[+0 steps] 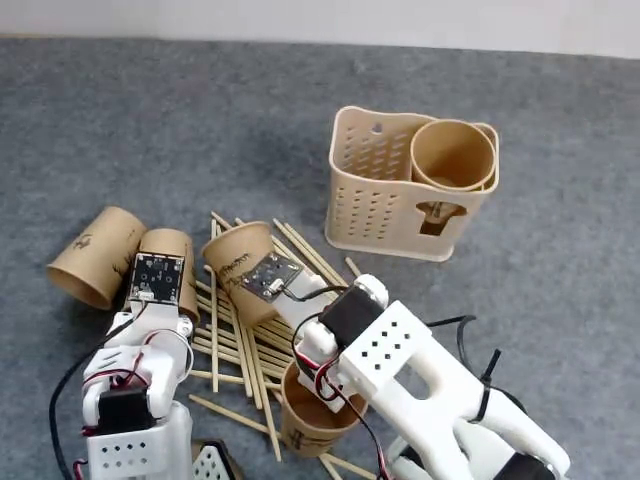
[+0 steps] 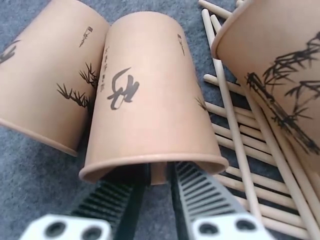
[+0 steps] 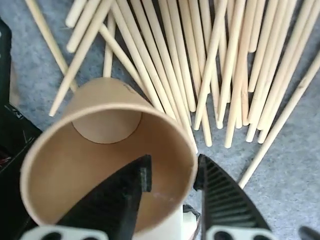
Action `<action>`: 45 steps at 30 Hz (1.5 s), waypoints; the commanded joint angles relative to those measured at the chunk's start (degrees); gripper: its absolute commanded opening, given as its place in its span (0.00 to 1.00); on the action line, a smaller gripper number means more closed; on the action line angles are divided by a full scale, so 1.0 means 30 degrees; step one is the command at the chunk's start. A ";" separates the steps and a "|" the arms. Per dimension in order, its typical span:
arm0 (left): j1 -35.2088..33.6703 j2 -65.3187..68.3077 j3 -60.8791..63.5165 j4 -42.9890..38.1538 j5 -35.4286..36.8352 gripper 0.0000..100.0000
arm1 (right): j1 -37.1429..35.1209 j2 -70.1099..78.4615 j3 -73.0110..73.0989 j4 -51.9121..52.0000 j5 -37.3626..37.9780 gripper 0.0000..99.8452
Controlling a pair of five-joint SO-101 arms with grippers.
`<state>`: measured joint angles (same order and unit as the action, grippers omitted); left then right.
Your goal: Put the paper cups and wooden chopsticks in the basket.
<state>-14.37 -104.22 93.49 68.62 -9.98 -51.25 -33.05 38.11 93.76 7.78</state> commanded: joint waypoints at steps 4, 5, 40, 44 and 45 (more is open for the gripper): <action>-0.0220 -0.0161 -0.0190 -0.0410 0.0029 0.07 | 0.0806 -0.0630 -0.0308 0.0396 -0.0029 0.01; -0.0220 -0.0161 -0.0190 -0.0410 0.0029 0.07 | 0.1245 -0.0630 -0.0923 0.0894 0.0000 0.01; -0.0220 -0.0161 0.0103 -0.0703 0.0029 0.07 | 0.4234 -0.0659 -1.0300 0.2388 -0.0234 0.01; -0.0220 -0.0161 0.0103 -0.0674 0.0029 0.07 | 0.4264 -0.0659 -1.1062 0.2388 -0.0557 0.01; -0.0220 -0.0161 0.0103 -0.0674 0.0029 0.07 | 0.4264 -0.0659 -1.1355 0.2388 -0.0557 0.01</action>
<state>-14.37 -104.22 94.20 67.38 -9.98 -39.30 -33.14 8.40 100.09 6.81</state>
